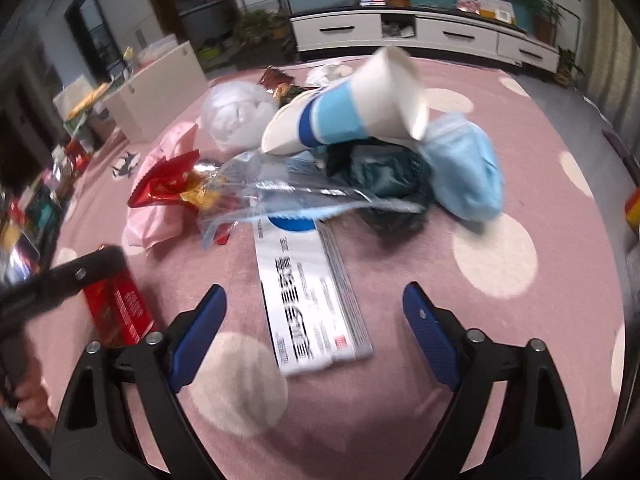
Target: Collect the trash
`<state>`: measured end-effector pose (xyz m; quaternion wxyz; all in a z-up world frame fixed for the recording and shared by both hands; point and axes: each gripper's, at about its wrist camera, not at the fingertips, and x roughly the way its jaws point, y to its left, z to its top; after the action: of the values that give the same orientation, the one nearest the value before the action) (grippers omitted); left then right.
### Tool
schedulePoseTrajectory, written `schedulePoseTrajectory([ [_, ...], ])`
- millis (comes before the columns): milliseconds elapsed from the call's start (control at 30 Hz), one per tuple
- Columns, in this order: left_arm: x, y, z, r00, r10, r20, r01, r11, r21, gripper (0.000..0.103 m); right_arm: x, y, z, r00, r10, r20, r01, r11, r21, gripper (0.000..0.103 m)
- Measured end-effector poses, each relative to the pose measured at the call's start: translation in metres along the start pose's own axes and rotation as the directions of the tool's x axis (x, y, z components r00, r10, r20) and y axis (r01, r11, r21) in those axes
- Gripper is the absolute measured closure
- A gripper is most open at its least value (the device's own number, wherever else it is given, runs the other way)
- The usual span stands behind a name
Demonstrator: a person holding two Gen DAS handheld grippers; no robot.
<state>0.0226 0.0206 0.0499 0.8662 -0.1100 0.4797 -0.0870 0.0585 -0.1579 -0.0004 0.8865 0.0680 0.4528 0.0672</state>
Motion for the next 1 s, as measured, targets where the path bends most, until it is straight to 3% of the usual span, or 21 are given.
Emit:
schedulePoseTrajectory([
  [100, -0.002, -0.005, -0.008, 1.000, -0.025, -0.006, 0.025, 1.000, 0.000, 0.046, 0.019, 0.004, 0.004, 0.999, -0.005, -0.038, 0.005, 1.000, -0.005, 0.030],
  [233, 0.001, -0.008, -0.013, 0.999, -0.031, -0.019, 0.031, 0.999, 0.023, 0.046, 0.020, 0.016, -0.002, 0.996, -0.089, -0.012, 0.087, 0.992, -0.090, 0.055],
  [433, 0.008, -0.023, -0.019, 0.997, -0.051, -0.059, 0.055, 0.997, 0.059, 0.046, -0.002, 0.011, -0.019, 0.997, -0.066, -0.039, 0.064, 0.997, -0.035, 0.055],
  [600, 0.011, -0.030, -0.023, 0.996, -0.038, -0.087, 0.044, 0.997, 0.070, 0.046, -0.026, 0.006, -0.036, 0.993, -0.121, -0.015, 0.121, 0.993, -0.010, 0.056],
  [633, 0.011, -0.030, -0.024, 0.995, -0.039, -0.092, 0.045, 0.997, 0.064, 0.044, -0.030, 0.001, -0.039, 0.993, -0.117, -0.020, 0.118, 0.993, 0.018, 0.056],
  [700, 0.010, -0.030, -0.026, 0.994, -0.037, -0.103, 0.043, 0.998, 0.054, 0.026, -0.037, -0.008, -0.044, 0.994, -0.112, -0.020, 0.113, 0.992, 0.060, 0.056],
  [867, 0.002, -0.033, -0.030, 0.994, -0.021, -0.103, 0.027, 0.998, 0.050, 0.013, -0.052, -0.017, -0.047, 0.991, -0.137, 0.003, 0.136, 0.986, 0.099, 0.056],
  [1000, 0.008, -0.026, -0.035, 0.986, -0.066, -0.153, 0.069, 0.998, 0.014, 0.012, -0.062, -0.023, -0.049, 0.987, -0.159, 0.014, 0.157, 0.982, 0.106, 0.056],
])
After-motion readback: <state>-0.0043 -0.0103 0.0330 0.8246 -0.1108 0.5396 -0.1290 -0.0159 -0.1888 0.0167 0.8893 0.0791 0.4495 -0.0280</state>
